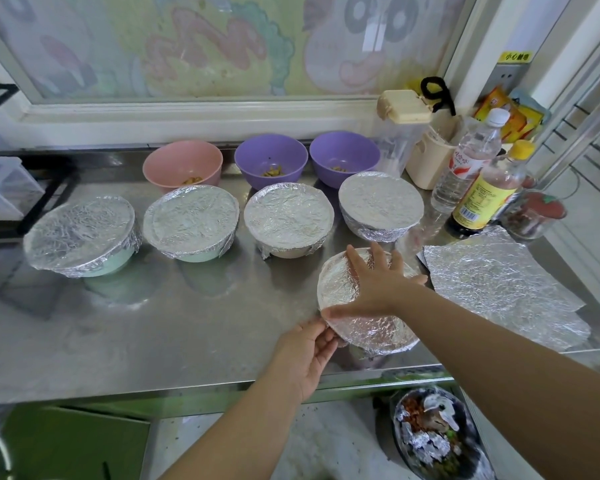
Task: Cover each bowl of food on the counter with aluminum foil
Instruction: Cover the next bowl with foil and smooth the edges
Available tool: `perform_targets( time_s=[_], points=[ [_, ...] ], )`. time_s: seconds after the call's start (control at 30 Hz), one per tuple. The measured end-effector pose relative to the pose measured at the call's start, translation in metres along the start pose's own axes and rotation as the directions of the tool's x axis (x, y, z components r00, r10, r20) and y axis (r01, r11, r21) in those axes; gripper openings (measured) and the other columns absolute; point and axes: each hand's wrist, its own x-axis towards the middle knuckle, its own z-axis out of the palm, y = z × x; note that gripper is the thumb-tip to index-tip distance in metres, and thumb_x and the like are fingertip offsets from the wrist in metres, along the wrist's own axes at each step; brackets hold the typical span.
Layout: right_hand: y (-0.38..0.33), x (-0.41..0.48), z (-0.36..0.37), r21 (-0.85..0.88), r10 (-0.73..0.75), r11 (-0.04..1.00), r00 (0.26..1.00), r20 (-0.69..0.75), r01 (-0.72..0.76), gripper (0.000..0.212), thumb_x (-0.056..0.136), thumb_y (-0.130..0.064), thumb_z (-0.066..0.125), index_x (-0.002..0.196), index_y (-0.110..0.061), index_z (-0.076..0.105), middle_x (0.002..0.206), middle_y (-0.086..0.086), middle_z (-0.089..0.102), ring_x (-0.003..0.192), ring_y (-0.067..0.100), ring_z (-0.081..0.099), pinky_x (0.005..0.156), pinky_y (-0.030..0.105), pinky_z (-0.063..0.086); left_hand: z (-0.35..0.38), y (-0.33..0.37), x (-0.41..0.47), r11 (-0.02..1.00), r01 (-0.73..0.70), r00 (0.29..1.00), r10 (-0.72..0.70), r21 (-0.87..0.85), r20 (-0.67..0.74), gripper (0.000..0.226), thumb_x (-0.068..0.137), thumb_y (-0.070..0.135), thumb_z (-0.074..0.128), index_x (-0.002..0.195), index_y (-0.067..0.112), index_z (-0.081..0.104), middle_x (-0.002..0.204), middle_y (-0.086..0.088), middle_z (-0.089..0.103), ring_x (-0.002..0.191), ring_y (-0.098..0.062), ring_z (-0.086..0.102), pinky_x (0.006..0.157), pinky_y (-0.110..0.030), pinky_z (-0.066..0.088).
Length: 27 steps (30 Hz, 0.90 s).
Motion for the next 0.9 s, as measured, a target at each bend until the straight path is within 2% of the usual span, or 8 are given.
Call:
perform_targets(
  time_s=[0.13, 0.23, 0.33, 0.43, 0.6, 0.7, 0.83, 0.9],
  points=[
    [0.001, 0.001, 0.001, 0.010, -0.002, 1.000, 1.000, 0.008, 0.002, 0.138, 0.054, -0.098, 0.057, 0.152, -0.046, -0.025, 0.163, -0.001, -0.035, 0.150, 0.042, -0.025, 0.106, 0.085, 0.005, -0.003, -0.005, -0.001, 0.973, -0.157, 0.987, 0.160, 0.169, -0.003, 0.015, 0.093, -0.004, 0.058, 0.105, -0.002, 0.067, 0.088, -0.017, 0.072, 0.080, -0.016, 0.070, 0.089, -0.030, 0.058],
    [0.001, 0.000, 0.001, 0.010, -0.004, 1.000, 1.000, 0.011, 0.004, 0.139, 0.054, -0.098, 0.057, 0.153, -0.045, -0.026, 0.163, 0.000, -0.035, 0.149, 0.042, -0.026, 0.105, 0.086, 0.004, -0.009, -0.008, -0.001, 0.891, -0.275, 0.957, 0.289, 0.363, 0.017, 0.017, 0.086, -0.004, 0.068, 0.101, 0.002, 0.069, 0.093, -0.014, 0.075, 0.091, -0.021, 0.073, 0.080, -0.023, 0.058],
    [0.001, 0.000, 0.002, 0.007, -0.005, 1.000, 1.000, 0.010, 0.005, 0.139, 0.054, -0.098, 0.057, 0.153, -0.046, -0.025, 0.163, 0.000, -0.035, 0.149, 0.043, -0.026, 0.105, 0.086, 0.004, -0.010, -0.008, -0.005, 0.677, -0.390, 0.887, 0.457, 0.624, 0.058, 0.009, 0.082, 0.010, 0.074, 0.091, 0.012, 0.071, 0.084, 0.000, 0.076, 0.082, -0.009, 0.071, 0.066, -0.013, 0.049],
    [0.002, 0.001, 0.002, 0.015, -0.006, 1.000, 1.000, 0.007, 0.006, 0.139, 0.053, -0.098, 0.057, 0.153, -0.046, -0.025, 0.162, 0.000, -0.035, 0.149, 0.042, -0.026, 0.105, 0.086, 0.004, -0.009, -0.005, -0.009, 0.453, -0.463, 0.799, 0.586, 0.762, 0.137, 0.005, 0.084, 0.018, 0.073, 0.083, 0.018, 0.068, 0.076, 0.008, 0.071, 0.072, 0.003, 0.063, 0.060, -0.008, 0.044],
    [0.001, 0.001, 0.003, 0.002, -0.003, 1.000, 1.000, 0.005, 0.002, 0.139, 0.054, -0.099, 0.056, 0.153, -0.046, -0.025, 0.162, -0.001, -0.036, 0.150, 0.042, -0.025, 0.104, 0.086, 0.004, -0.010, -0.007, -0.008, 0.123, -0.480, 0.683, 0.673, 0.869, 0.282, 0.020, 0.083, 0.018, 0.071, 0.073, 0.026, 0.056, 0.074, 0.008, 0.062, 0.068, -0.005, 0.058, 0.060, -0.013, 0.041],
    [0.001, 0.002, 0.002, 0.000, 0.001, 1.000, 1.000, 0.006, -0.001, 0.138, 0.055, -0.098, 0.057, 0.153, -0.046, -0.025, 0.162, -0.001, -0.036, 0.150, 0.041, -0.025, 0.105, 0.086, 0.005, -0.006, -0.007, -0.007, 0.073, -0.455, 0.666, 0.690, 0.887, 0.284, 0.021, 0.083, 0.018, 0.070, 0.072, 0.025, 0.053, 0.072, 0.007, 0.058, 0.067, -0.006, 0.053, 0.057, -0.014, 0.037],
    [0.000, 0.002, 0.002, 0.002, 0.003, 1.000, 1.000, 0.010, -0.003, 0.138, 0.055, -0.097, 0.058, 0.152, -0.046, -0.026, 0.162, 0.000, -0.035, 0.150, 0.042, -0.025, 0.105, 0.085, 0.005, -0.005, -0.002, -0.010, 0.081, -0.414, 0.707, 0.656, 0.906, 0.265, 0.010, 0.085, 0.020, 0.068, 0.075, 0.020, 0.066, 0.071, 0.007, 0.066, 0.067, -0.009, 0.059, 0.060, -0.022, 0.046],
    [0.000, 0.002, 0.002, 0.005, 0.001, 1.000, 1.000, 0.011, -0.001, 0.138, 0.056, -0.097, 0.059, 0.152, -0.046, -0.026, 0.162, 0.000, -0.035, 0.150, 0.042, -0.025, 0.105, 0.085, 0.005, -0.004, 0.003, -0.012, 0.100, -0.406, 0.735, 0.626, 0.908, 0.260, 0.009, 0.087, 0.016, 0.066, 0.079, 0.018, 0.071, 0.073, 0.007, 0.068, 0.067, -0.009, 0.060, 0.058, -0.018, 0.044]
  ],
)
